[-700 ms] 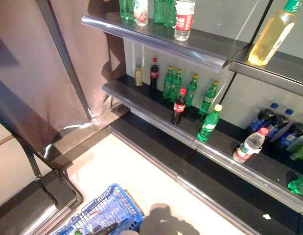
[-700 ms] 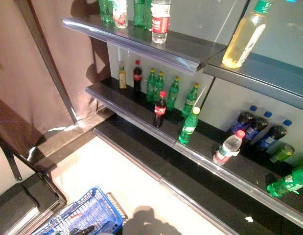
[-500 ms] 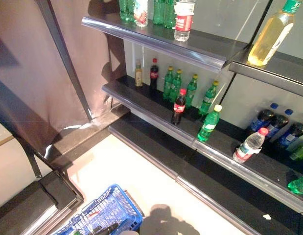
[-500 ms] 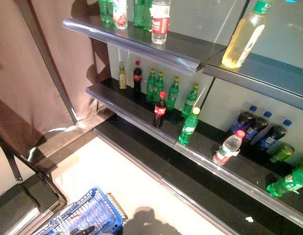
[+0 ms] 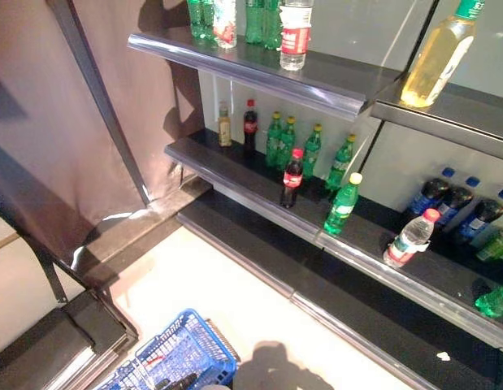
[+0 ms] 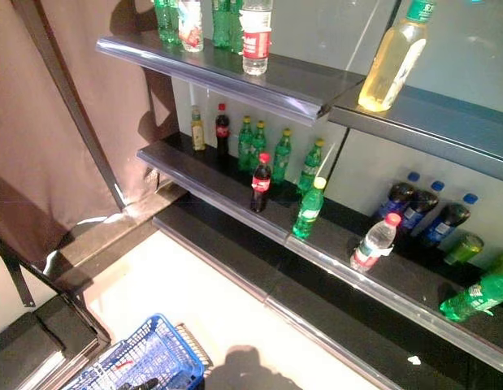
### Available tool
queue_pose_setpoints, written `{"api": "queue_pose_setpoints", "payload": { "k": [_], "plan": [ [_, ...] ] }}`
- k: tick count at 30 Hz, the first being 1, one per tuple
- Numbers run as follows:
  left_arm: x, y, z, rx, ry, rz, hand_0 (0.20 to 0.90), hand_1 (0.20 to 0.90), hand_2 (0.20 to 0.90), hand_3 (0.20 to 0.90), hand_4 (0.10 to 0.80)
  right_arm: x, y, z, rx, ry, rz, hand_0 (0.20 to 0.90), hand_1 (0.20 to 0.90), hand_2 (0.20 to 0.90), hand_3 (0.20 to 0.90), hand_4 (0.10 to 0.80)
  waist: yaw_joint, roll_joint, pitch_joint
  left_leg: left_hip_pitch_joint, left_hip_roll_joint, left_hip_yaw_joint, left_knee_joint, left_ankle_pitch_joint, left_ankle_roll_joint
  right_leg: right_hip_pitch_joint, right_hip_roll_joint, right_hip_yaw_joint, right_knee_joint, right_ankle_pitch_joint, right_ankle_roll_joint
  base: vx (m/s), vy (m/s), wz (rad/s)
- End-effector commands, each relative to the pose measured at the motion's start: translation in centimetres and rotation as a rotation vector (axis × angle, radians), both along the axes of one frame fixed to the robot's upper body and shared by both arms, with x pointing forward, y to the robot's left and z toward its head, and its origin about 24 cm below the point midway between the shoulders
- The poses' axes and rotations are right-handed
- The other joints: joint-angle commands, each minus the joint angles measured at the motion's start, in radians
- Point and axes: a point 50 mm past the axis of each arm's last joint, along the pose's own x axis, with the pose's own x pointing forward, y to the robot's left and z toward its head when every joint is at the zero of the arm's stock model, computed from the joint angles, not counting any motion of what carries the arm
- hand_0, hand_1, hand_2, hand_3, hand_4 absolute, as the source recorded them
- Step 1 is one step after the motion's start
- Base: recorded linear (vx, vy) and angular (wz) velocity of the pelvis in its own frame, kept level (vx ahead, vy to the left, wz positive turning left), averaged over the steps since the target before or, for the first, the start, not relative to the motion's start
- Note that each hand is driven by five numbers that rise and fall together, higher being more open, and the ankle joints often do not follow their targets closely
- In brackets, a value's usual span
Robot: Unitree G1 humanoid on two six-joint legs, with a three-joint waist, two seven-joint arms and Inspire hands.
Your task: Pick up the drink and place into the basket.
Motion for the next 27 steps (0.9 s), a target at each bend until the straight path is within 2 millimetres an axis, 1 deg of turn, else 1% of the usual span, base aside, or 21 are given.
{"api": "queue_pose_setpoints", "payload": {
  "k": [1,3,6,7,8,9,11,12,15,17,18,19,20,22,24,25,26,27],
  "plan": [
    [6.2,-3.9,0.4,-0.1,-0.222,-0.093,0.3,0.3,0.3,0.2,0.1,2.7,-2.2,0.9,-0.159,-0.06,0.071,0.9,0.9,0.9,0.9,0.8,0.002,0.024,0.047,0.102,0.025,-0.02,0.001,-0.149,-0.055,-0.078,-0.011,-0.044,0.001,0.118,0.0,0.0,0.0,0.0],
    [6.2,-3.9,0.5,-0.098,-0.222,-0.092,0.3,0.3,0.3,0.2,0.1,3.4,-2.5,1.2,-0.213,-0.096,0.112,0.9,0.9,0.9,0.9,0.8,0.003,0.024,0.047,0.103,0.026,-0.021,0.001,-0.149,-0.055,-0.078,-0.012,-0.043,0.001,0.119,0.001,0.0,0.0,0.0],
    [6.2,-3.9,0.5,-0.095,-0.221,-0.096,0.3,0.3,0.3,0.2,0.1,5.4,-3.1,1.9,-0.298,-0.19,0.154,0.9,0.9,0.9,0.9,0.8,0.005,0.022,0.049,0.103,0.027,-0.023,0.001,-0.148,-0.055,-0.079,-0.012,-0.04,0.004,0.121,0.002,0.0,0.0,0.0],
    [6.2,-3.8,0.5,-0.094,-0.221,-0.099,0.3,0.3,0.3,0.2,0.1,6.4,-3.3,2.2,-0.33,-0.233,0.171,0.9,0.9,0.9,0.9,0.8,0.006,0.021,0.05,0.104,0.028,-0.024,0.001,-0.148,-0.055,-0.08,-0.012,-0.04,0.005,0.121,0.003,0.0,0.0,0.0],
    [6.2,-3.8,0.5,-0.093,-0.221,-0.109,0.3,0.3,0.3,0.2,0.1,8.3,-3.5,3.0,-0.392,-0.315,0.23,0.9,0.9,0.9,0.9,0.8,0.009,0.02,0.052,0.104,0.028,-0.026,0.001,-0.148,-0.055,-0.081,-0.014,-0.041,0.006,0.121,0.003,0.0,0.0,0.0],
    [6.2,-3.9,0.5,-0.092,-0.221,-0.112,0.3,0.3,0.3,0.2,0.1,8.8,-3.5,3.2,-0.405,-0.337,0.243,0.9,0.9,0.9,0.9,0.8,0.011,0.02,0.053,0.103,0.029,-0.026,0.001,-0.148,-0.054,-0.081,-0.015,-0.041,0.007,0.121,0.004,0.0,0.0,0.0],
    [6.1,-4.0,0.5,-0.091,-0.219,-0.124,0.3,0.3,0.3,0.2,0.1,11.0,-3.6,4.3,-0.435,-0.452,0.257,0.9,0.9,0.9,0.9,0.8,0.016,0.019,0.053,0.1,0.028,-0.032,0.001,-0.148,-0.052,-0.083,-0.017,-0.042,0.007,0.121,0.005,0.0,0.0,0.0],
    [6.0,-4.0,0.5,-0.09,-0.218,-0.125,0.3,0.3,0.3,0.2,0.1,11.3,-3.6,4.5,-0.441,-0.471,0.263,0.9,0.9,0.9,0.9,0.8,0.016,0.019,0.053,0.1,0.028,-0.032,0.001,-0.148,-0.052,-0.083,-0.017,-0.043,0.007,0.121,0.005,0.0,0.0,0.0],
    [5.4,-3.9,0.5,-0.09,-0.213,-0.14,0.3,0.3,0.3,0.2,0.1,14.7,-3.7,6.7,-0.485,-0.666,0.311,0.9,0.9,0.9,0.9,0.8,0.023,0.019,0.05,0.097,0.026,-0.041,0.001,-0.149,-0.048,-0.082,-0.021,-0.05,0.004,0.123,0.006,0.0,0.0,0.0],
    [5.2,-4.1,0.4,-0.09,-0.209,-0.151,0.3,0.3,0.3,0.2,0.1,16.6,-3.6,8.4,-0.523,-0.771,0.336,0.9,0.9,0.9,0.9,0.8,0.025,0.02,0.049,0.096,0.024,-0.047,0.001,-0.15,-0.048,-0.081,-0.023,-0.054,0.003,0.123,0.007,0.0,0.0,0.0],
    [5.0,-3.9,0.5,-0.09,-0.21,-0.153,0.3,0.3,0.3,0.2,0.1,16.9,-3.9,9.2,-0.569,-0.817,0.343,0.9,0.9,0.9,0.9,0.8,0.023,0.02,0.047,0.091,0.026,-0.045,0.001,-0.149,-0.051,-0.086,-0.022,-0.051,0.001,0.127,0.008,0.0,0.0,0.0],
    [4.7,-4.1,0.5,-0.092,-0.213,-0.145,0.3,0.3,0.3,0.2,0.1,17.3,-3.0,10.0,-0.579,-0.917,0.321,0.9,0.9,0.9,0.9,0.8,0.015,0.024,0.048,0.087,0.024,-0.045,0.001,-0.148,-0.048,-0.092,-0.021,-0.047,0.0,0.129,0.011,-0.033,0.015,0.02],
    [4.6,-4.3,0.4,-0.093,-0.214,-0.141,0.3,0.3,0.3,0.2,0.1,17.3,-2.6,10.4,-0.599,-0.952,0.314,0.9,0.9,0.9,0.9,0.8,0.011,0.026,0.047,0.085,0.022,-0.045,0.001,-0.148,-0.046,-0.094,-0.022,-0.045,-0.001,0.13,0.012,-0.047,0.032,0.0],
    [4.5,-4.8,0.5,-0.1,-0.226,-0.117,0.3,0.3,0.3,0.2,0.1,18.1,-0.9,12.5,-0.656,-1.07,0.318,0.9,0.9,0.9,0.9,0.8,-0.012,0.032,0.053,0.085,0.02,-0.037,0.001,-0.151,-0.04,-0.098,-0.022,-0.037,-0.003,0.131,0.015,-0.045,0.043,-0.02],
    [4.0,-5.1,0.6,-0.103,-0.229,-0.095,0.3,0.3,0.3,0.2,0.1,18.0,-0.1,13.9,-0.686,-1.15,0.317,0.9,0.9,0.9,0.9,0.8,-0.029,0.036,0.052,0.085,0.02,-0.029,0.001,-0.153,-0.037,-0.102,-0.022,-0.029,-0.002,0.132,0.018,-0.031,0.034,-0.01],
    [3.8,-5.2,0.6,-0.104,-0.232,-0.081,0.3,0.3,0.3,0.2,0.1,17.9,0.1,15.1,-0.711,-1.203,0.32,0.9,0.9,0.9,0.9,0.8,-0.041,0.037,0.054,0.086,0.021,-0.023,0.001,-0.153,-0.036,-0.103,-0.022,-0.024,-0.003,0.132,0.021,0.0,0.0,0.0],
    [3.7,-5.2,0.6,-0.104,-0.233,-0.076,0.3,0.3,0.3,0.2,0.1,17.8,0.1,15.5,-0.717,-1.22,0.321,0.9,0.9,0.9,0.9,0.8,-0.045,0.038,0.054,0.086,0.022,-0.021,0.001,-0.154,-0.036,-0.103,-0.022,-0.023,-0.003,0.132,0.022,0.0,0.0,0.0],
    [3.2,-5.2,0.6,-0.104,-0.232,-0.063,0.3,0.3,0.3,0.2,0.1,17.5,-0.1,16.6,-0.742,-1.263,0.329,0.9,0.9,0.9,0.9,0.8,-0.053,0.039,0.053,0.088,0.024,-0.014,0.001,-0.155,-0.035,-0.104,-0.022,-0.019,-0.002,0.133,0.025,0.0,0.0,0.0]
  ]
}}
